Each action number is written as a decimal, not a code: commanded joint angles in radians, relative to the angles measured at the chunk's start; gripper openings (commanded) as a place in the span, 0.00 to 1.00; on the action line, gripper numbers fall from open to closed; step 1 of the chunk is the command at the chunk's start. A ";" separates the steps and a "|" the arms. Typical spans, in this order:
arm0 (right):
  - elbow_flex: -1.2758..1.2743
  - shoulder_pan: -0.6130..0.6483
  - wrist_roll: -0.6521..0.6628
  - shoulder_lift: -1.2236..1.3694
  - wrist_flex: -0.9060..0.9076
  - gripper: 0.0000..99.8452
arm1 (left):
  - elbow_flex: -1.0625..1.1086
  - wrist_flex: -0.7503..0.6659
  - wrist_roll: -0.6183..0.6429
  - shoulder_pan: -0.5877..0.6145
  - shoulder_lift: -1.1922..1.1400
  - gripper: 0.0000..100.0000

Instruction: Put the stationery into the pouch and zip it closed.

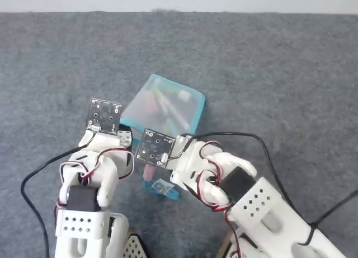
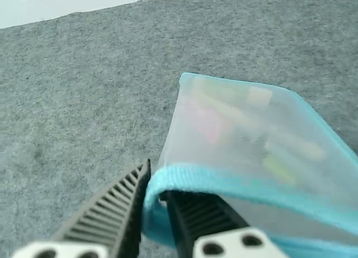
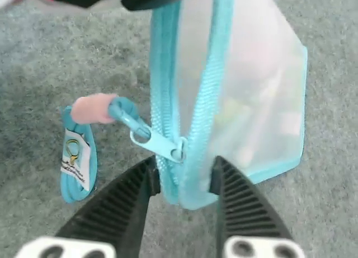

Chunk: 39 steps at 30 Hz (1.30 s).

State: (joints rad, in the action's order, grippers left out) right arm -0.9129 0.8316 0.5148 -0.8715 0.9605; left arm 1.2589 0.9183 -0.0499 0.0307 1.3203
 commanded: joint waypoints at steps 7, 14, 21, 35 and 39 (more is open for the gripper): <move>-0.028 -0.024 -0.063 0.002 -0.084 0.04 | -0.008 0.003 -0.002 0.002 -0.005 0.01; -0.071 0.068 -0.055 0.002 -0.028 0.24 | -0.010 0.003 -0.002 0.002 -0.005 0.01; -0.083 0.015 -0.058 0.002 -0.101 0.28 | -0.012 0.005 -0.002 -0.002 -0.005 0.01; -0.086 -0.005 -0.054 0.027 -0.188 0.28 | -0.013 0.009 0.000 -0.005 -0.005 0.01; -0.077 -0.005 -0.052 0.099 -0.206 0.28 | -0.059 0.064 0.000 -0.005 0.002 0.01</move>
State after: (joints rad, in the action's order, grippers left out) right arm -1.0081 0.8393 0.4718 -0.8301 0.7902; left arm 1.2589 0.9367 -0.0499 0.0276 1.3188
